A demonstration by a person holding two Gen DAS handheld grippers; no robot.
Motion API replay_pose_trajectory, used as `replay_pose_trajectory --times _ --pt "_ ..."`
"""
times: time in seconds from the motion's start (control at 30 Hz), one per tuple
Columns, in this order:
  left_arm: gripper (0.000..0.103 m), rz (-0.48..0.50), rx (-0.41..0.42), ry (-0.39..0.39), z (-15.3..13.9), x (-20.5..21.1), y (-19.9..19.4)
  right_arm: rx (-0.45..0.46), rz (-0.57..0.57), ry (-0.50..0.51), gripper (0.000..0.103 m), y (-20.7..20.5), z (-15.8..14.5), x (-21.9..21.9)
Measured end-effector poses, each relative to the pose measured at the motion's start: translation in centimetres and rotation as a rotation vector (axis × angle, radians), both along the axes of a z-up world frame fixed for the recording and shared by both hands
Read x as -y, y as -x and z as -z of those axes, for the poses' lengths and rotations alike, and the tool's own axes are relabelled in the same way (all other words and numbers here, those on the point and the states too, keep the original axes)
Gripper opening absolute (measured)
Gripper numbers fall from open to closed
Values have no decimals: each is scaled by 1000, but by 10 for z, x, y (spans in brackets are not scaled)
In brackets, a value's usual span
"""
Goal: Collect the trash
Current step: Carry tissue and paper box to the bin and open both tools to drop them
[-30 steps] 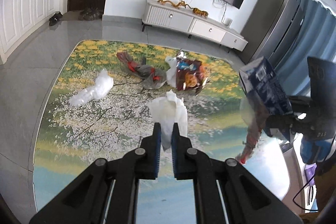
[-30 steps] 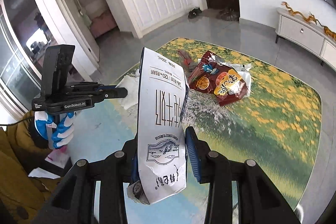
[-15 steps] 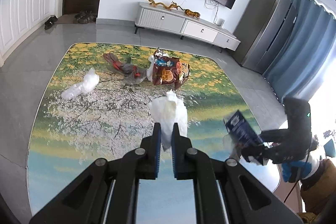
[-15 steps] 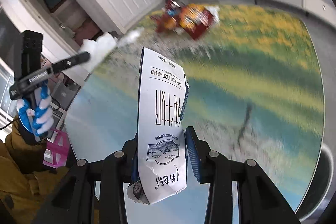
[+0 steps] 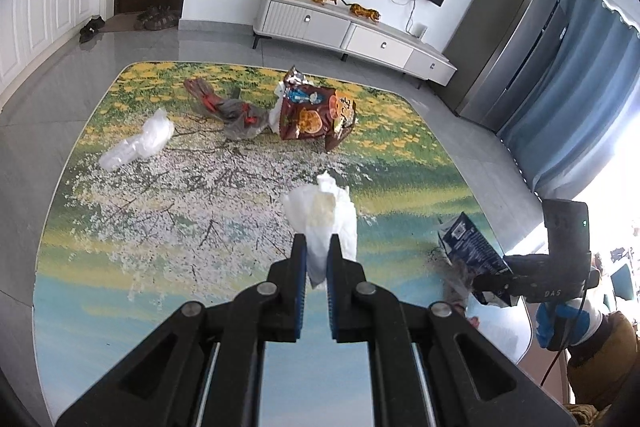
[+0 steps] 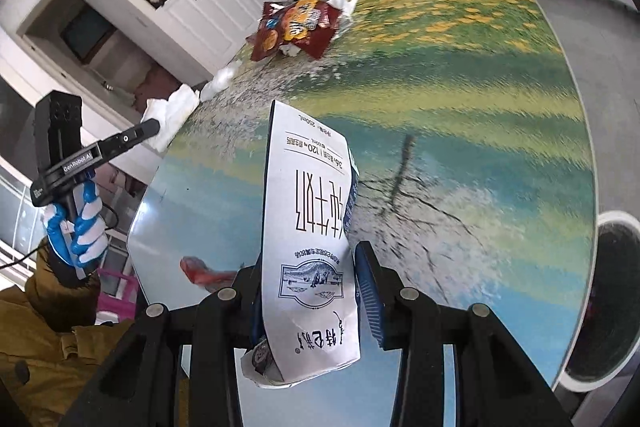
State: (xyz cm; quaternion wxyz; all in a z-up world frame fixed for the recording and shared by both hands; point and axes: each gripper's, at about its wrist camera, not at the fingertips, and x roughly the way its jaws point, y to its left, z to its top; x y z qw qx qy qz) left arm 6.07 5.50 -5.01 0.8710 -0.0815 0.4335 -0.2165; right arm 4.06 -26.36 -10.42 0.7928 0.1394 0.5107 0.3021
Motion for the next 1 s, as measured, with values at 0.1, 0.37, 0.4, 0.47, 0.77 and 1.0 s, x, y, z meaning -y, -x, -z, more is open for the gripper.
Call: replay_pose_trajectory --times 0.1,0.37,0.4,0.47,0.77,1.0 --pt "8 14 0 -4 0 6 0 5 24 -40 38 6 -3 12" --pt "8 50 -3 -8 -1 27 -2 2 45 -22 40 13 -2 22" --pt "8 52 -6 -9 0 28 -2 3 44 -27 44 14 -2 22" --pt "8 54 -12 -11 2 29 -2 3 50 -36 49 13 -2 24" --pt "8 48 -29 -5 8 25 -2 -16 98 -116 47 9 2 38" --pt "8 55 -35 0 10 27 -2 8 138 -135 39 9 -4 49"
